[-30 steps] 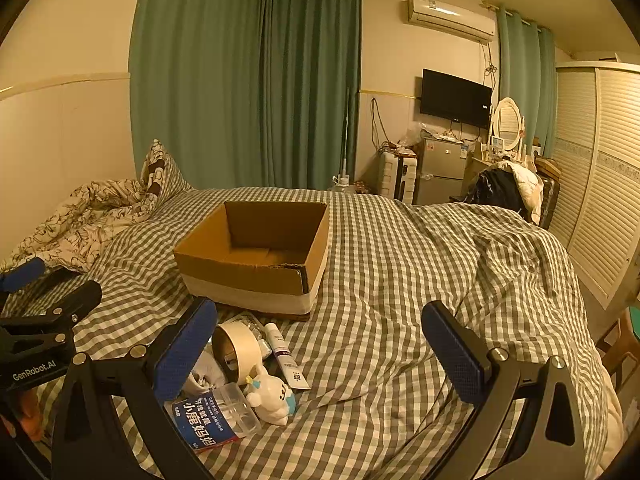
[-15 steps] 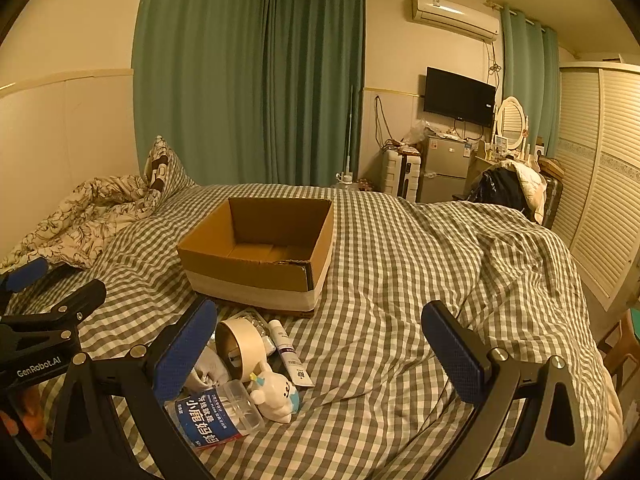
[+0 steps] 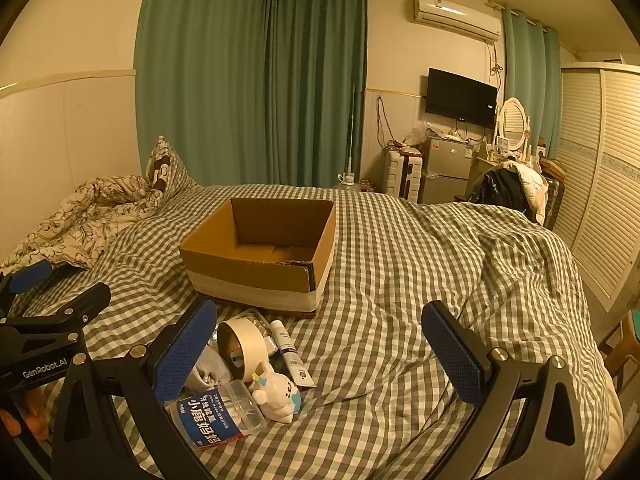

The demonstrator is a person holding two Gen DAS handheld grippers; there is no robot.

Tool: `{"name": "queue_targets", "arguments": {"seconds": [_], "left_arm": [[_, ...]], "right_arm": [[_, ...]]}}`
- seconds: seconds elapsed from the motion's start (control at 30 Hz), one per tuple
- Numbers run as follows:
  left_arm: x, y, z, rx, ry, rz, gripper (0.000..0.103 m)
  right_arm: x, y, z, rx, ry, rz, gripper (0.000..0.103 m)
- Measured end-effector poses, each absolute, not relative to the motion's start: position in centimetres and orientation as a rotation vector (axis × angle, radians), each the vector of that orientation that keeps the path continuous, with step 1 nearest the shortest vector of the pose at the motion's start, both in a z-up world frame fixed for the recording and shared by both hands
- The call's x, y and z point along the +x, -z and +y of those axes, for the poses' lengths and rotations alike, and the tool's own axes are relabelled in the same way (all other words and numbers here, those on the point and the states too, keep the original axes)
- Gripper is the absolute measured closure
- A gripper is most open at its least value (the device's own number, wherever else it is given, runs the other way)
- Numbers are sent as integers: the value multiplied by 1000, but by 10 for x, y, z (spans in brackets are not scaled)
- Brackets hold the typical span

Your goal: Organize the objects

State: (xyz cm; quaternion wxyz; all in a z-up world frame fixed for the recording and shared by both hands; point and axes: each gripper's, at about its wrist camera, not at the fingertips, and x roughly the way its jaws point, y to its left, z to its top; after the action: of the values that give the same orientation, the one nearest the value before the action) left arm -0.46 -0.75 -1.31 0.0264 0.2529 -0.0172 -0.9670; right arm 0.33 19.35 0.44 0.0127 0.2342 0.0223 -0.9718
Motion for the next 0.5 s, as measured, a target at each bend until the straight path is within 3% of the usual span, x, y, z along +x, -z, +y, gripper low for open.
{"name": "queue_targets", "arguments": {"seconds": [0.5], "left_arm": [[-5,13,-5,820,2996,-48,0]], "right_arm": [[5,-7,194,731,3013,67,0]]}}
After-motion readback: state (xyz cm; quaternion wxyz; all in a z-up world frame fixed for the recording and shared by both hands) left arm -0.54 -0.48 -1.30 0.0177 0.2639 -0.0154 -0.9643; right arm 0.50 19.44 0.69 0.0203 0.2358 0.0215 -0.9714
